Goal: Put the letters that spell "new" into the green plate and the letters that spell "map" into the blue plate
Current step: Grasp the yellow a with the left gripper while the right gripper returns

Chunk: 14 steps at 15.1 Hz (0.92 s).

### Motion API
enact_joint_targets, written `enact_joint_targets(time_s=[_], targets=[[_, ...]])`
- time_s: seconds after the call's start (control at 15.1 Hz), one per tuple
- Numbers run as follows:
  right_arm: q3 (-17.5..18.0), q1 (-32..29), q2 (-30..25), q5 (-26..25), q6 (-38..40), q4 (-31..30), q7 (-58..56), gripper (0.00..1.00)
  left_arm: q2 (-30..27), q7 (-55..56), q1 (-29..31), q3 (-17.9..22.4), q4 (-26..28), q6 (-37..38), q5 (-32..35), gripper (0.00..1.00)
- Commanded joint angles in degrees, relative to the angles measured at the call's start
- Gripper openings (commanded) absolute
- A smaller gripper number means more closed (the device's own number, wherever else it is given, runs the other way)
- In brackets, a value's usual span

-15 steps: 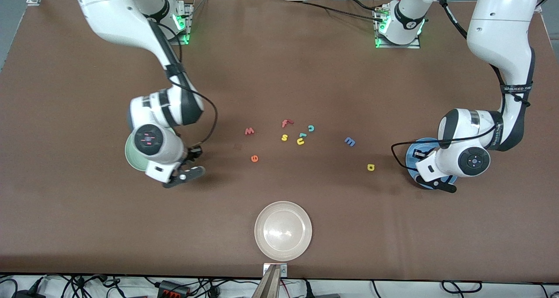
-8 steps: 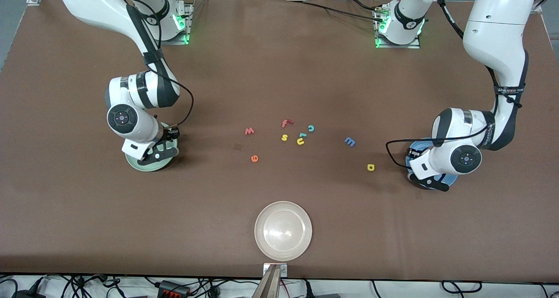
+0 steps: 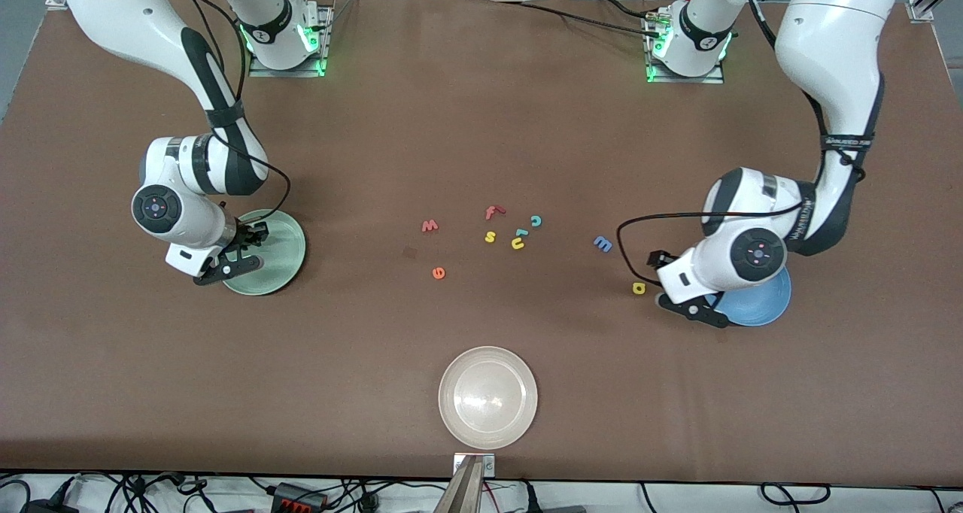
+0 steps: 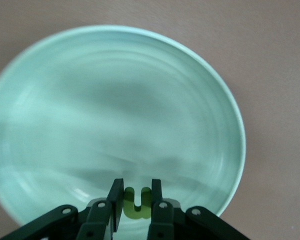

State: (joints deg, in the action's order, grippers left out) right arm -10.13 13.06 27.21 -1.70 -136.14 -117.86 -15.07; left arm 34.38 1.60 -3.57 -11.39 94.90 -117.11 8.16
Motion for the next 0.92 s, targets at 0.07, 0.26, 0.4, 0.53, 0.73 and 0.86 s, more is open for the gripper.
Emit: enact_joint_targets(time_s=[0.07,0.26,0.4,0.53,0.73,0.86], targets=[[0.6,0.6,-3.0,-0.1,-0.5,-0.4,0.0,1.0,5.3,7.2,-2.5,0.0,-4.3,-1.7,-1.1,1.0],[2.0,2.2,-5.8,0.5,6.4,4.7,2.8,1.0,6.8,9.3,-3.4,0.2,-3.6,-4.2,-0.4,1.0],[3.7,4.9,-5.0,1.2,10.4,10.0,7.0,1.0,7.9,9.4,-3.2,0.3,-3.6,-5.7,-0.4,0.92],[4.8,9.1,-3.7,5.9,9.6,11.6,11.7,1.0,8.9,9.4,-3.2,0.6,-3.2,-7.2,-0.4,0.85],[4.7,16.4,-1.6,11.5,6.4,11.9,20.5,1.0,9.6,9.4,-3.4,0.8,-3.2,-7.3,-0.3,0.63],[4.7,18.2,0.2,11.3,5.0,11.9,29.0,1.0,9.9,9.3,-3.2,0.8,-3.2,-8.0,-0.2,0.46]])
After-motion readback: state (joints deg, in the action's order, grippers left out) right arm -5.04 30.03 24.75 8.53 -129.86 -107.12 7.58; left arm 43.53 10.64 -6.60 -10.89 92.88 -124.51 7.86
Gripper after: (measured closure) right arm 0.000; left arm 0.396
